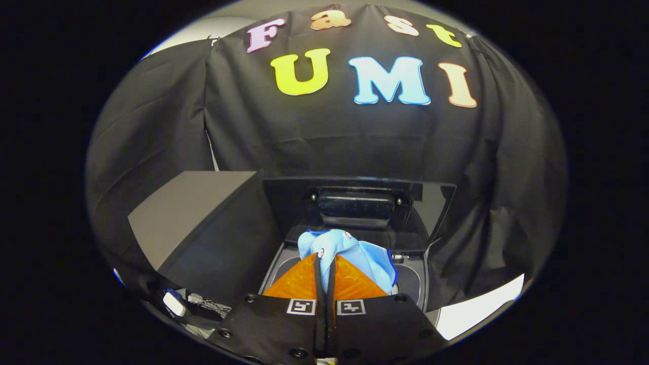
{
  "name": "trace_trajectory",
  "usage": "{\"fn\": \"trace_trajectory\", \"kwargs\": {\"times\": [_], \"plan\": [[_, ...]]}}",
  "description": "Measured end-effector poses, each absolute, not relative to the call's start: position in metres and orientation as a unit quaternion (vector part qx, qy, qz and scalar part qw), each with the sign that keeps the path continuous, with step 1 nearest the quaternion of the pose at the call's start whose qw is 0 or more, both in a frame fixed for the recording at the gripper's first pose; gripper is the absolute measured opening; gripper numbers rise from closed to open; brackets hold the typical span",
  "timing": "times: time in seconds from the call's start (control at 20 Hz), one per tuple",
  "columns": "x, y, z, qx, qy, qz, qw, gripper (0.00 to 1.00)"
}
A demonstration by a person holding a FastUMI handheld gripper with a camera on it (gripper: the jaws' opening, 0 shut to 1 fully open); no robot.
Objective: Put the clothes into the washing machine and then close the washing machine lid.
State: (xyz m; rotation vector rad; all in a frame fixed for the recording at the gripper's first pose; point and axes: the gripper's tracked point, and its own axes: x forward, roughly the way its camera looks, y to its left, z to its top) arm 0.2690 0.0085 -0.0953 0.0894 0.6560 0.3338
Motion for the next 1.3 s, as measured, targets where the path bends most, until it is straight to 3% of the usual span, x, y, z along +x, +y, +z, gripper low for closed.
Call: {"fn": "trace_trajectory", "kwargs": {"times": [0.55,1.1,1.3], "plan": [[0.293,0.023,-0.221,0.116,0.451,0.098,0.880,0.01],[0.298,0.014,-0.281,0.079,0.502,0.065,0.859,0.02],[0.269,0.010,-0.299,0.086,0.544,0.050,0.833,0.98]]}}
